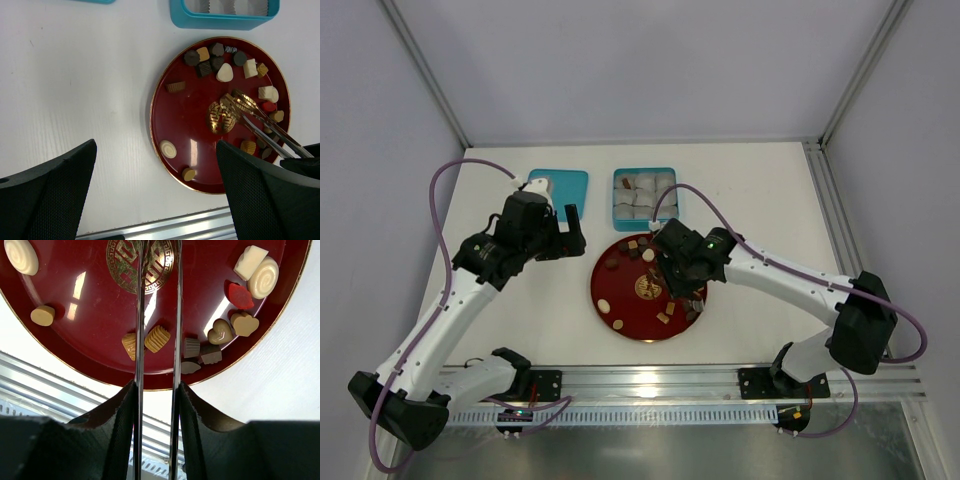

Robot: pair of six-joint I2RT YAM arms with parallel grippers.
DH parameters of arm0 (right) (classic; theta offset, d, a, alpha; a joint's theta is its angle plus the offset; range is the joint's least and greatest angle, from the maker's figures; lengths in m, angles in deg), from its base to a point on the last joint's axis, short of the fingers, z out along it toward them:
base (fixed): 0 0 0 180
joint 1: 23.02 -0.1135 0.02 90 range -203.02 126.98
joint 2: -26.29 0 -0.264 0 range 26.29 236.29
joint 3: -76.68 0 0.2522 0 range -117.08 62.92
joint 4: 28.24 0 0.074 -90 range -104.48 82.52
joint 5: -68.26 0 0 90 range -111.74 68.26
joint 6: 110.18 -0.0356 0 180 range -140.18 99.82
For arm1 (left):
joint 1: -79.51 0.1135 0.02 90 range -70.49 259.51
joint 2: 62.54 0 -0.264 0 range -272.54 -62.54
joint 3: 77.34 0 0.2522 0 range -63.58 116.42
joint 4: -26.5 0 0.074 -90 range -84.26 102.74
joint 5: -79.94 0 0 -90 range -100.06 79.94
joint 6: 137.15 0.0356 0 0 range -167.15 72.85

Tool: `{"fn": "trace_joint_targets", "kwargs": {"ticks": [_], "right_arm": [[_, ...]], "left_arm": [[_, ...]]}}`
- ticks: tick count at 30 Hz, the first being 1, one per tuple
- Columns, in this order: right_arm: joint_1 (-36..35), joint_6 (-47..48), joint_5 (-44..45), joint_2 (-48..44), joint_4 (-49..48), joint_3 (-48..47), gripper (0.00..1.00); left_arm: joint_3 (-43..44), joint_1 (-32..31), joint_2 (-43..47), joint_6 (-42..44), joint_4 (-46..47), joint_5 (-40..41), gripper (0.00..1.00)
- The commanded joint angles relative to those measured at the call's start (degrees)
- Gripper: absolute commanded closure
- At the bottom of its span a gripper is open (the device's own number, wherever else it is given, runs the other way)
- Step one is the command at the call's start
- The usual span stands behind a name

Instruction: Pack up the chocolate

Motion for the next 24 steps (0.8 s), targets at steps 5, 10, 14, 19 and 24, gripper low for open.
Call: {"fn": "trace_joint_targets", "kwargs": {"ticks": [5, 10, 14, 19, 24], "right_arm": [[-0.4, 0.5, 0.4, 0.6, -1.3, -1.3, 0.57], [-0.4, 0.6, 0.7, 1.1, -1.1, -2.1, 0.57], [-0.5, 0.7, 0.6, 1.7, -0.8, -3.0, 0.57], [-0.4, 0.9, 0.7, 2.0, -0.4, -3.7, 0.58], [-0.4, 0.9, 0.8, 1.8, -0.3, -3.9, 0.62]], "left_arm": [[0.6, 0.2, 1.1, 0.4, 0.5, 1.1, 0.00], [0.6, 0.3, 1.2, 0.4, 0.5, 1.0, 0.00], [0.4, 0.3, 1.5, 0.4, 0.4, 1.2, 0.00], [0.2, 0.3, 1.6, 0.4, 0.5, 1.2, 0.00], [0.0, 0.3, 1.7, 0.3, 0.5, 1.2, 0.00]]}}
